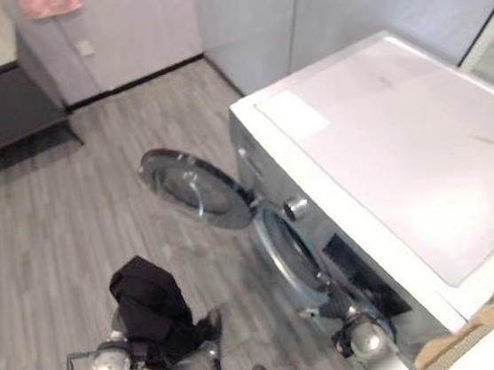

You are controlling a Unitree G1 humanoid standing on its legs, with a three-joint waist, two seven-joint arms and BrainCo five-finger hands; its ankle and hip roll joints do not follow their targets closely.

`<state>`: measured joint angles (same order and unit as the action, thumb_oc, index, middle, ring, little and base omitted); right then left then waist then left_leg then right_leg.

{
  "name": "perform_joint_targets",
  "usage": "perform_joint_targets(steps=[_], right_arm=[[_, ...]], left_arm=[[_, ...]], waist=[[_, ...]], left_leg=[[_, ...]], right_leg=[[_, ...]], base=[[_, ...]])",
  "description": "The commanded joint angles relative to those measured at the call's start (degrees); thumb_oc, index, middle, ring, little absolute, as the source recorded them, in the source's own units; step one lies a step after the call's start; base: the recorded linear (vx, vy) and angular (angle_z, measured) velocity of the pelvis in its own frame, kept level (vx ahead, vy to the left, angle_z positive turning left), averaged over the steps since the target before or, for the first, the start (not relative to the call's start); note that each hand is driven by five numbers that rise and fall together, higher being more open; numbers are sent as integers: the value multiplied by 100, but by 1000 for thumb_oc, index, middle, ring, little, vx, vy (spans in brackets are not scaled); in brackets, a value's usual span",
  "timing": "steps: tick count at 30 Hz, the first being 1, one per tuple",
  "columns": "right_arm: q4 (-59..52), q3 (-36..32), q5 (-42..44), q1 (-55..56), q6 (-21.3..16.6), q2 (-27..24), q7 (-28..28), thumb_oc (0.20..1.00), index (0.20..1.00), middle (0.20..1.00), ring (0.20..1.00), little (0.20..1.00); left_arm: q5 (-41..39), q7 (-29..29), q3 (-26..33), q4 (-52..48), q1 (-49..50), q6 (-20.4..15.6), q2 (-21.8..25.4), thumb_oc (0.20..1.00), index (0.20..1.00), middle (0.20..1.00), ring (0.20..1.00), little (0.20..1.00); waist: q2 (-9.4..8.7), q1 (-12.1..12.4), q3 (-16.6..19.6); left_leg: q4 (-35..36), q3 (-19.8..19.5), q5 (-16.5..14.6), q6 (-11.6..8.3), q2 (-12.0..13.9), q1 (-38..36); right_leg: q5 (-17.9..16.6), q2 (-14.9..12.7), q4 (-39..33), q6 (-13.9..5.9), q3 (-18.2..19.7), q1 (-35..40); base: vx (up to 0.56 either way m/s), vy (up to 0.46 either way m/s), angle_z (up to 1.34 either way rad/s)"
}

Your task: Grab the laundry basket,head to the washer,open it,put in the laundry and shut it.

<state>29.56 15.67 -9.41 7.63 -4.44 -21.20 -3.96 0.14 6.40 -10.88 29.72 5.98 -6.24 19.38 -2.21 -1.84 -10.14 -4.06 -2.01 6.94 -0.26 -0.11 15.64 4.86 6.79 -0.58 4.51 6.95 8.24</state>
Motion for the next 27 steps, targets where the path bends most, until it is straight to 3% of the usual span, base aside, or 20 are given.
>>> perform_joint_targets(steps=[1,3,4,6,7,8,11,13,14,17,23,24,25,27], right_arm=[[-168,-545,-131,-318,-133,-225,-278,1000,1000,1000,1000,1000],[-211,-492,-160,-432,-141,-128,-264,1000,1000,1000,1000,1000],[-172,-487,-143,-494,-173,-51,-270,1000,1000,1000,1000,1000],[-131,-505,-163,-535,-159,-17,-303,1000,1000,1000,1000,1000],[-131,-508,-163,-534,-158,-17,-303,1000,1000,1000,1000,1000],[-41,-504,-180,-556,-154,-9,-369,1000,1000,1000,1000,1000],[17,-453,-211,-551,-136,-14,-431,1000,1000,1000,1000,1000],[9,-488,-196,-484,-119,-51,-461,1000,1000,1000,1000,1000],[-23,-518,-162,-417,-132,-53,-462,1000,1000,1000,1000,1000],[-24,-564,-135,-365,-134,-127,-504,1000,1000,1000,1000,1000],[-26,-565,-135,-364,-133,-128,-503,1000,1000,1000,1000,1000],[-45,-565,-114,-314,-145,-215,-545,1000,1000,1000,1000,1000],[-36,-502,-91,-437,-155,-266,-597,1000,1000,1000,1000,1000],[-35,-503,-91,-440,-156,-265,-597,1000,1000,1000,1000,1000]], left_arm=[[-32,116,127,-378,-49,-259,435,200,200,200,200,200],[-13,246,212,-458,-108,-286,523,200,200,200,200,200],[-65,293,225,-511,-123,-314,533,200,200,200,200,200],[-122,291,204,-520,-174,-314,538,200,200,200,200,200],[-122,291,201,-517,-177,-315,537,200,200,200,200,200],[-147,316,168,-479,-230,-310,533,200,200,200,200,200],[-123,343,142,-460,-212,-302,477,200,200,200,200,200],[-41,279,83,-492,-162,-305,438,200,200,200,200,200],[0,255,66,-512,-112,-321,411,200,200,200,200,200],[-16,200,-5,-510,-92,-329,286,200,200,200,200,200],[-16,200,-6,-509,-92,-329,285,200,200,200,200,200],[-6,138,-125,-514,-87,-310,221,200,200,200,200,200],[-159,199,-224,-567,-128,-325,145,200,200,200,200,200],[-159,199,-223,-566,-132,-325,146,200,200,200,200,200]], waist=[[-275,42,212],[-304,86,222],[-259,211,210],[-190,320,243],[-188,316,241],[-137,380,222],[-100,469,226],[-100,411,192],[-113,372,184],[-92,312,158],[-89,312,155],[-120,300,70],[-138,501,-45],[-146,487,-23]], left_leg=[[21,249,-222,-194,187,-221],[4,725,-456,-57,202,-423],[69,986,-584,-15,251,-620],[167,1211,-623,-29,299,-719],[173,1205,-622,-30,299,-724],[271,1438,-676,-41,303,-899],[422,1731,-815,-89,301,-1197],[443,1809,-823,-93,246,-1312],[406,1910,-722,-50,229,-1273],[209,1955,-793,-121,210,-1250],[198,1954,-799,-122,214,-1248],[-444,1764,-901,-195,283,-1109],[-703,664,-991,-292,107,-801],[-680,655,-956,-288,95,-774]], right_leg=[[-36,-1032,990,-1070,220,-456],[-313,-1175,1317,-1207,72,-748],[-357,-1407,1298,-1243,-648,-874],[-362,-1519,1081,-1213,-1521,-954],[-363,-1518,1074,-1213,-1529,-946],[-245,-1470,1009,-1191,-2202,-1044],[-1,-1399,1009,-1179,-2844,-992],[38,-1265,681,-1133,-2786,-889],[-75,-1187,500,-1048,-2677,-879],[-215,-1118,147,-1027,-2519,-762],[-220,-1115,138,-1026,-2520,-755],[-277,-1080,-68,-952,-2385,-602],[-352,-1031,-166,-951,-2106,-601],[-364,-1040,-168,-952,-2117,-632]], base=[[201,217,-77],[191,282,-65],[158,275,-106],[72,150,-176],[43,151,-138],[29,130,-72],[60,86,-70],[18,-15,-82],[-46,-39,-16],[-7,-44,-7],[2,-6,1],[-26,15,-6],[-32,16,-14],[-7,38,-56]])
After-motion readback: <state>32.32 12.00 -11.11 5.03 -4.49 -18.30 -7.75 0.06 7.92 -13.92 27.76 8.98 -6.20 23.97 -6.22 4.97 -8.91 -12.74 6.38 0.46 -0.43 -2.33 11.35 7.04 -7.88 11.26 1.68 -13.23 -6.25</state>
